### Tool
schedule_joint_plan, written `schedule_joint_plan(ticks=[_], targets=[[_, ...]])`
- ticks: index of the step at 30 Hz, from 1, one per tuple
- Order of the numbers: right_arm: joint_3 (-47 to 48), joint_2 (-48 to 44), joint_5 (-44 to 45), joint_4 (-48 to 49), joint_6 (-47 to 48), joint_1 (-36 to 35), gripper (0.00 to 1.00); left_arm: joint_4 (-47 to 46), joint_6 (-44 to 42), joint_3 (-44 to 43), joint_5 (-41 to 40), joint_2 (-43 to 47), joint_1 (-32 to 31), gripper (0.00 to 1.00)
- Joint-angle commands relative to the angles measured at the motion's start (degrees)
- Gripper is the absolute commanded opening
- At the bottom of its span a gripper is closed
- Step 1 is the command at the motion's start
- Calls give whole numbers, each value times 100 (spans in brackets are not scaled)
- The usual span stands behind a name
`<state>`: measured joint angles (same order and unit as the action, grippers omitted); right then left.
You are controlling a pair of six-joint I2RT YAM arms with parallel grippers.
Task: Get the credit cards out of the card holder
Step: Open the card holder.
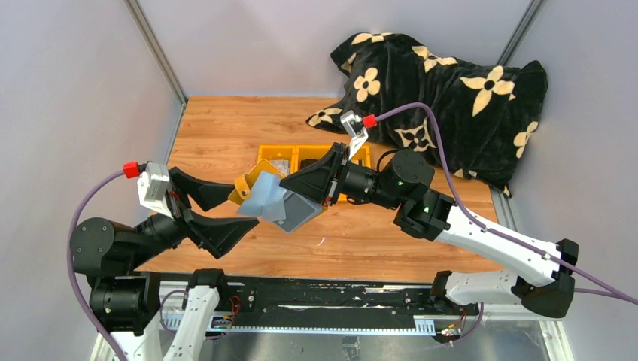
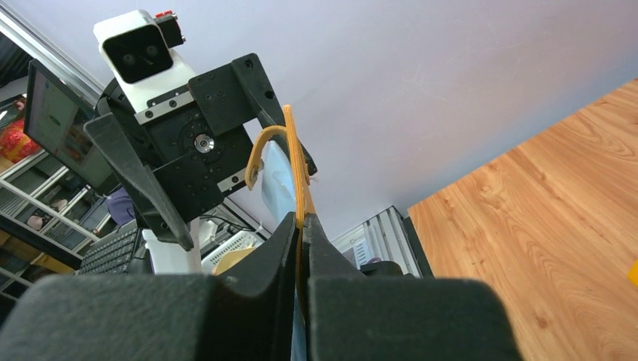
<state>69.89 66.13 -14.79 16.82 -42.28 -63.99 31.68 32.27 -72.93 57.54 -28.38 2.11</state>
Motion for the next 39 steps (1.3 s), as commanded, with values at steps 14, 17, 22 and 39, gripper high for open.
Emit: schedule_joint_plan(ticks=[14,17,22,39], targets=[[603,557,-22,-251,-60,-286,0,129,-670,1568,-308,1008,-4,100],[775,763,-81,-227,-45,-419,0,129,-779,1574,-536,1006,-4,95],[734,803,-174,-146,-65,-474,0,129,-1255,1463,-848,1051,-6,56],[-338,-538,-1292,-1059,964,-132,58,-778,665,987,367,588,-1,0]])
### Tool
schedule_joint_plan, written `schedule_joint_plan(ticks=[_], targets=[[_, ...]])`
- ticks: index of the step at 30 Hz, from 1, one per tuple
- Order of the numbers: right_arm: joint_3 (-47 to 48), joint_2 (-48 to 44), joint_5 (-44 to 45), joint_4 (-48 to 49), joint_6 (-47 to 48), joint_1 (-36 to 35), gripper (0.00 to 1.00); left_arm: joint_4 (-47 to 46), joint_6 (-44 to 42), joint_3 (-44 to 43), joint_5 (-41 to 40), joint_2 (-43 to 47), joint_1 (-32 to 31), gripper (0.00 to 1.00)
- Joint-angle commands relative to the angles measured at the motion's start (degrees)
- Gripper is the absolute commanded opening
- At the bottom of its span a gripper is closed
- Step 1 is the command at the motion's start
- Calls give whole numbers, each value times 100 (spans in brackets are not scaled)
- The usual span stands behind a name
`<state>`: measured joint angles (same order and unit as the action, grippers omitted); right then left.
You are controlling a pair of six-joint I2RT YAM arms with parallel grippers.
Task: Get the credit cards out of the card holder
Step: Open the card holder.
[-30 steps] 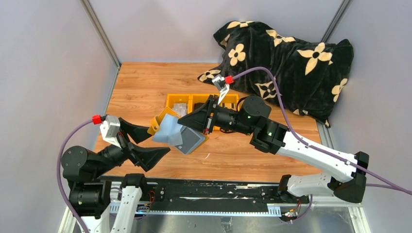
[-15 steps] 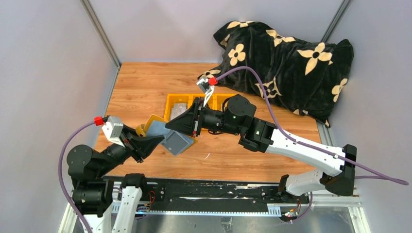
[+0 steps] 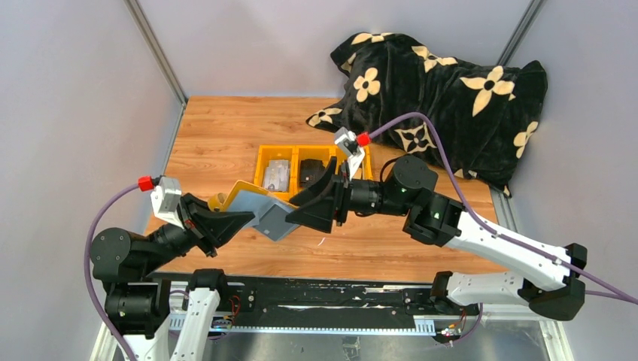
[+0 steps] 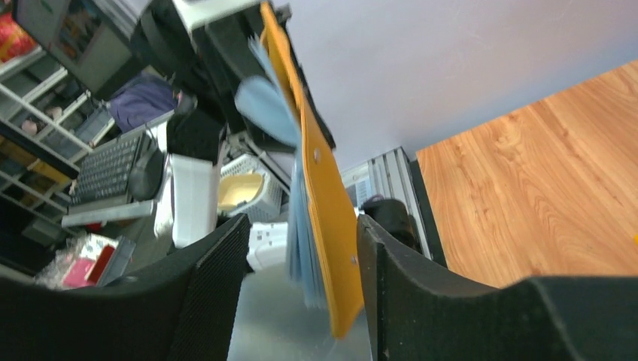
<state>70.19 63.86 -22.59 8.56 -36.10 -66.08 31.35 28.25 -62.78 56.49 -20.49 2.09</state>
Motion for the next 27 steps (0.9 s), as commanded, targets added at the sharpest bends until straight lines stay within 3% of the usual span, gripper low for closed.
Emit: schedule_joint_plan(ticks=[1,7,15,27], targets=[[-454,-388,-586,-185,363,78,56,-914,1368,3,510,-232,-11,0],[-642,-648,-886,-128,457,71,47,-1343,2073,-68,586,-417,-10,0],[-576,-687,-630,-123,517,78,39,-1610,2429,10,635,-414,-7,0],[-559,-593,-518,3,316,69,50,-1464,2247,43,567,-359,-4,0]])
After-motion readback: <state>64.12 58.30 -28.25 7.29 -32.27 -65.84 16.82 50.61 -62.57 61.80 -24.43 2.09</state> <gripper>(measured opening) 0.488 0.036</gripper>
